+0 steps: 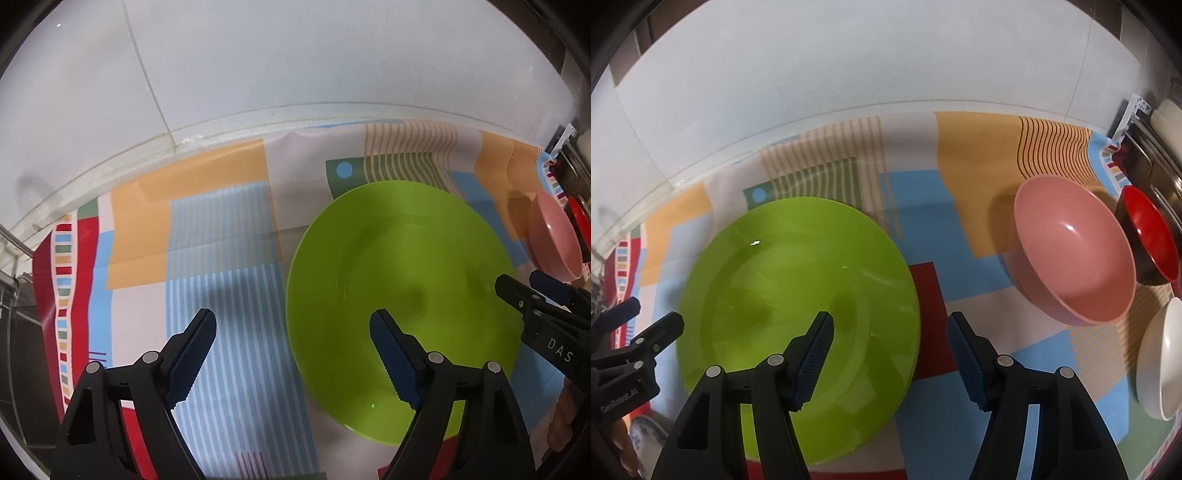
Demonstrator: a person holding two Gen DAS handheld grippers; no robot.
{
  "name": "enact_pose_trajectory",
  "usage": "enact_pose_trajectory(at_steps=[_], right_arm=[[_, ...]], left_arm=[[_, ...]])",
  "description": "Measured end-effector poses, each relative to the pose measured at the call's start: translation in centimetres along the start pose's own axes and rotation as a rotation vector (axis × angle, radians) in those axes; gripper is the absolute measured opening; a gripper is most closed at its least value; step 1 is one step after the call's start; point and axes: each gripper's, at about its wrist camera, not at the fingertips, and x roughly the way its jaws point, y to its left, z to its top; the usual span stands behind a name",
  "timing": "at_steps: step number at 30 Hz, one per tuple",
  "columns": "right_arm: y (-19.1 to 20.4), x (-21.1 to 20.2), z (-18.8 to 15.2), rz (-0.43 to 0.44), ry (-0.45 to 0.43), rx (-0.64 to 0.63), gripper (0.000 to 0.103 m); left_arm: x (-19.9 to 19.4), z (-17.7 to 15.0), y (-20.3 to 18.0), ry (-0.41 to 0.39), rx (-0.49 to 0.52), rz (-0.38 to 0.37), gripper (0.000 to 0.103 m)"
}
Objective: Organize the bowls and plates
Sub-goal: 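Move both tools toward the rim of the lime-green plate, then close both tools on the rim of the lime-green plate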
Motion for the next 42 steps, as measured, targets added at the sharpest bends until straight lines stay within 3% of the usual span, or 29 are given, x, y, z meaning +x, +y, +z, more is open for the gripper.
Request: enact_pose_trajectory(at_steps=[11, 17, 21, 27, 31, 42], right_arm=[[-0.2, 2.2, 0.7, -0.008, 0.028, -0.004, 0.064], [-0.1, 2.8, 0.8, 0.004, 0.045, 0.004, 0.064], [-0.4, 3.5, 1.0, 0.024, 0.064, 0.018, 0.057], [-0.2, 3.5, 1.3, 0.043, 0.061, 0.008, 0.047], [0.1, 3.5, 1.5, 0.035, 0.063, 0.009, 0.045], [0.7, 3.0, 1.9, 0.027, 0.035, -0.013, 0.04]], left_arm=[[2.4, 0.5, 0.0, 0.048, -0.008, -0.019, 0.073], [2.6, 0.7, 0.1, 0.05, -0.01, -0.029, 0.07], [2.6, 0.8, -0.2, 0.054, -0.009, -0.033, 0.065], [2.9, 0.9, 0.0, 0.072, -0.033, -0.083, 0.051], [2.8, 1.0, 0.0, 0.074, -0.031, -0.108, 0.04], [1.7, 1.2, 0.4, 0.047, -0.044, -0.071, 0.037]])
